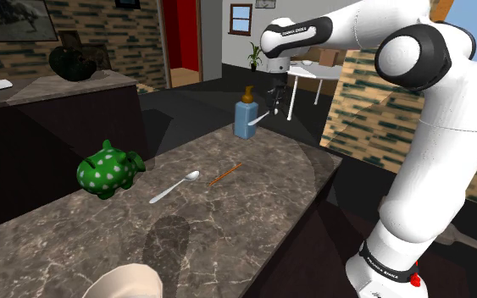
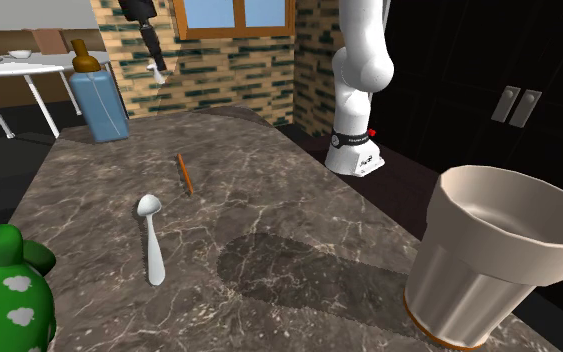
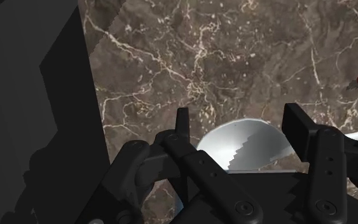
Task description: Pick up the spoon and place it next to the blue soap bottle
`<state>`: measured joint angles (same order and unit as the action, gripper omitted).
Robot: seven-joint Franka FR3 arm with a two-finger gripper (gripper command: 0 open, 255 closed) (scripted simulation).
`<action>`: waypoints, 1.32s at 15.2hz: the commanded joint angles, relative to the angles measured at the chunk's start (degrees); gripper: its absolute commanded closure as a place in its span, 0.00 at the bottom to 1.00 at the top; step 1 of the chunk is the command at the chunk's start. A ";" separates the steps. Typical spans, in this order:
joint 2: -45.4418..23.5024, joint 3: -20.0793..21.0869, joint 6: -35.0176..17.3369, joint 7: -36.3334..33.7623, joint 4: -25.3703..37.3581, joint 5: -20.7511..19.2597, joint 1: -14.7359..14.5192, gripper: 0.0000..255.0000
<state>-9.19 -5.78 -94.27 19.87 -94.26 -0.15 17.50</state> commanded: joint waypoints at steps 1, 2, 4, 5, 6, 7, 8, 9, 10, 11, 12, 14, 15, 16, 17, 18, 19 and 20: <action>-0.03 -0.01 -1.73 0.01 -1.68 0.00 0.01 1.00; -0.08 0.00 -2.49 0.01 -2.37 0.01 0.01 1.00; -0.24 0.00 -3.98 0.00 -3.71 0.02 0.01 1.00; -0.33 0.01 -4.72 0.00 -4.36 0.03 0.01 1.00; -0.44 0.01 -5.46 -0.01 -4.99 0.04 0.01 1.00; -0.56 0.01 -6.19 -0.01 -5.61 0.05 0.01 1.00; -0.69 0.02 -6.93 -0.01 -6.21 0.07 0.01 1.00; -0.84 0.02 -7.65 -0.01 -6.79 0.08 0.01 1.00; -0.99 0.02 -8.38 -0.01 -7.36 0.10 0.01 1.00; -1.16 0.03 -9.10 -0.01 -7.92 0.11 0.01 1.00; -1.34 0.03 -9.82 0.00 -8.46 0.13 0.02 1.00; -1.73 0.04 -11.26 0.01 -9.50 0.17 0.03 1.00; -1.94 0.04 -11.97 0.01 -10.01 0.19 0.03 1.00; -2.17 0.05 -12.68 0.02 -10.49 0.21 0.03 1.00; -2.40 0.05 -13.38 0.02 -10.97 0.24 0.04 1.00; -2.65 0.06 -14.09 0.03 -11.43 0.26 0.04 1.00; -2.90 0.06 -14.79 0.04 -11.87 0.29 0.05 1.00; -3.17 0.07 -15.49 0.05 -12.30 0.32 0.06 1.00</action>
<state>-11.93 -5.73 -109.01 19.92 -106.29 0.12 17.56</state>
